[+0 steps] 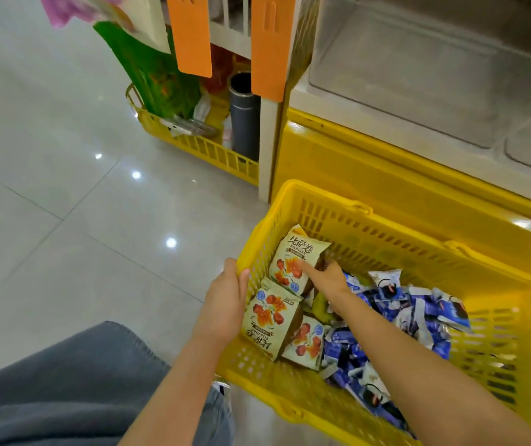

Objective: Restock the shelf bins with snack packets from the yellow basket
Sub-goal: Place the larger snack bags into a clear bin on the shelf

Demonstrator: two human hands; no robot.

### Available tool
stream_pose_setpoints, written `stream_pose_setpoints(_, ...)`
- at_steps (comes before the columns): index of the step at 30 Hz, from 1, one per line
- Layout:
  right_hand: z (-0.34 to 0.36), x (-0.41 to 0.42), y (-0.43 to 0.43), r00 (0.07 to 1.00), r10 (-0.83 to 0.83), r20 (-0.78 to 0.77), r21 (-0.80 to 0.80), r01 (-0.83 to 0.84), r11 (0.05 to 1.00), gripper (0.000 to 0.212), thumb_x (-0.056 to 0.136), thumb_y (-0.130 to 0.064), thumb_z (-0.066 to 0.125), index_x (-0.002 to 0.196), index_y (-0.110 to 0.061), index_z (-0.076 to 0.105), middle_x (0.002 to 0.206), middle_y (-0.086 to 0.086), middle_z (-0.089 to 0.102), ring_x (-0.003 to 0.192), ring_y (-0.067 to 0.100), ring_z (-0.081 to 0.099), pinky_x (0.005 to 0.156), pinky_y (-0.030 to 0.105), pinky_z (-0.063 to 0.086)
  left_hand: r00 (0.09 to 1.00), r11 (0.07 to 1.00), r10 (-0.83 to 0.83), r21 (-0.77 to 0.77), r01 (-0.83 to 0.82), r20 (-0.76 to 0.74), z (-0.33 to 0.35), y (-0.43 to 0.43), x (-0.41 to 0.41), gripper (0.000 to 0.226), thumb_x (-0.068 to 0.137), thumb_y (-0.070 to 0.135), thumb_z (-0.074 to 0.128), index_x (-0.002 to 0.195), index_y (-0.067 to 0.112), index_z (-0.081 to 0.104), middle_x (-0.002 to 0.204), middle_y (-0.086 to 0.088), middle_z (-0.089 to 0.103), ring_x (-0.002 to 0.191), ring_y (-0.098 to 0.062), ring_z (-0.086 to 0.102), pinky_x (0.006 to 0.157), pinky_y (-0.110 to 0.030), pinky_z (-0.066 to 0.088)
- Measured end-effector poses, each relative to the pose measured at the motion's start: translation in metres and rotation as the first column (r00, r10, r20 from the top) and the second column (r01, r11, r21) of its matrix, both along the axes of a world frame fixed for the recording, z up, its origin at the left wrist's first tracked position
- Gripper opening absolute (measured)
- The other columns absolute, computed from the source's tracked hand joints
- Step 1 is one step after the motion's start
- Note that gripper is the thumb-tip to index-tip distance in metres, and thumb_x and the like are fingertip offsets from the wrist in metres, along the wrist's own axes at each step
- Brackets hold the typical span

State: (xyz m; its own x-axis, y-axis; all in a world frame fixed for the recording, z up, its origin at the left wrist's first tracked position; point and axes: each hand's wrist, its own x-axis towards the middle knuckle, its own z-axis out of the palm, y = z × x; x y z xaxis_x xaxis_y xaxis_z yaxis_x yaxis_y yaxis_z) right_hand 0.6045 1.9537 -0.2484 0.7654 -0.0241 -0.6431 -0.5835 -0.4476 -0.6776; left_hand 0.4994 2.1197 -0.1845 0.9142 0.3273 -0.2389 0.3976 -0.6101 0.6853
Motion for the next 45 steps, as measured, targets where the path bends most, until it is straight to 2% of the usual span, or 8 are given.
stream_pose_setpoints(12, 0.039, -0.011, -0.005, 0.927, 0.104, 0.361, -0.038, -0.096, 0.995, 0.041, 0.083, -0.034, 0.068, 0.104, -0.016, 0.038, 0.086, -0.007, 0.052, 0.083, 0.016, 0.055, 0.064, 0.023, 0.041, 0.999, 0.999, 0.020, -0.030, -0.019, 0.027, 0.006, -0.001, -0.003, 0.021, 0.099, 0.037, 0.030, 0.091, 0.019, 0.038, 0.069, 0.001, 0.054, 0.060, -0.013, 0.053, 0.049, -0.027, 0.039)
stream_pose_setpoints(16, 0.080, -0.019, -0.019, 0.909, 0.012, 0.416, 0.052, -0.037, 0.998, 0.046, 0.082, -0.040, 0.066, 0.109, -0.020, 0.033, 0.092, -0.013, 0.055, 0.089, 0.011, 0.060, 0.073, 0.022, 0.049, 0.985, 0.987, 0.159, -0.005, -0.160, -0.062, 0.013, -0.004, -0.007, 0.030, 0.096, 0.040, 0.038, 0.116, 0.018, 0.042, 0.104, -0.002, 0.061, 0.092, -0.025, 0.060, 0.077, -0.041, 0.051)
stream_pose_setpoints(19, 0.109, -0.027, -0.033, 0.920, 0.076, 0.385, 0.138, -0.138, 0.981, 0.049, 0.080, -0.045, 0.063, 0.114, -0.024, 0.034, 0.095, -0.019, 0.057, 0.088, 0.002, 0.063, 0.074, 0.020, 0.053, 0.954, 0.962, 0.247, 0.078, -0.263, 0.172, 0.027, -0.011, -0.011, 0.046, 0.090, 0.040, 0.050, 0.128, 0.016, 0.042, 0.123, -0.002, 0.052, 0.112, -0.020, 0.050, 0.092, -0.038, 0.045)
stream_pose_setpoints(21, 0.123, -0.032, -0.040, 0.929, 0.140, 0.343, 0.203, -0.219, 0.954, 0.046, 0.081, -0.046, 0.059, 0.115, -0.023, 0.038, 0.101, -0.014, 0.061, 0.086, 0.002, 0.066, 0.069, 0.019, 0.055, 0.936, 0.961, 0.263, -0.149, -0.232, 0.234, 0.042, -0.017, -0.009, 0.039, 0.088, 0.042, 0.053, 0.122, 0.024, 0.044, 0.117, 0.005, 0.052, 0.106, -0.011, 0.051, 0.084, -0.024, 0.045)
stream_pose_setpoints(26, 0.129, -0.044, -0.035, 0.918, 0.299, 0.263, 0.295, -0.371, 0.880, 0.028, 0.094, -0.032, 0.046, 0.120, -0.021, 0.042, 0.109, -0.006, 0.064, 0.093, 0.010, 0.066, 0.077, 0.029, 0.056, 0.986, 0.631, 0.122, -0.758, -0.168, -0.117, 0.072, -0.022, -0.007, 0.062, 0.068, 0.056, 0.061, 0.120, 0.025, 0.046, 0.107, 0.004, 0.067, 0.089, -0.012, 0.068, 0.066, -0.020, 0.053)
stream_pose_setpoints(31, 0.116, -0.044, -0.024, 0.900, 0.376, 0.220, 0.342, -0.432, 0.834, 0.034, 0.091, -0.045, 0.035, 0.120, -0.029, 0.045, 0.113, -0.009, 0.063, 0.100, 0.005, 0.063, 0.080, 0.024, 0.054, 0.959, 0.651, 0.236, -0.706, -0.277, -0.159, 0.078, -0.005, -0.006, 0.065, 0.054, 0.049, 0.075, 0.110, 0.021, 0.055, 0.097, -0.003, 0.072, 0.082, -0.019, 0.071, 0.079, -0.042, 0.057)
stream_pose_setpoints(36, 0.055, -0.039, -0.044, 0.840, 0.539, 0.065, 0.019, -0.541, 0.841, 0.047, 0.098, -0.034, 0.042, 0.139, -0.015, 0.032, 0.143, 0.006, 0.041, 0.126, 0.017, 0.044, 0.102, 0.027, 0.037, 0.916, 0.596, 0.375, -0.721, -0.355, -0.141, 0.073, 0.006, -0.005, 0.057, 0.054, 0.048, 0.074, 0.102, 0.022, 0.059, 0.081, 0.004, 0.074, 0.073, -0.016, 0.072, 0.056, -0.028, 0.057)
stream_pose_setpoints(45, -0.002, -0.046, 0.000, 0.820, 0.563, -0.099, -0.093, -0.571, 0.816, 0.072, 0.088, -0.045, 0.058, 0.144, -0.011, 0.028, 0.146, 0.010, 0.038, 0.132, 0.026, 0.039, 0.102, 0.031, 0.036, 0.875, 0.546, 0.463, -0.732, -0.407, -0.140, 0.070, 0.011, 0.006, 0.062, 0.052, 0.052, 0.072, 0.106, 0.025, 0.060, 0.086, 0.004, 0.074, 0.076, -0.017, 0.072, 0.055, -0.027, 0.056)
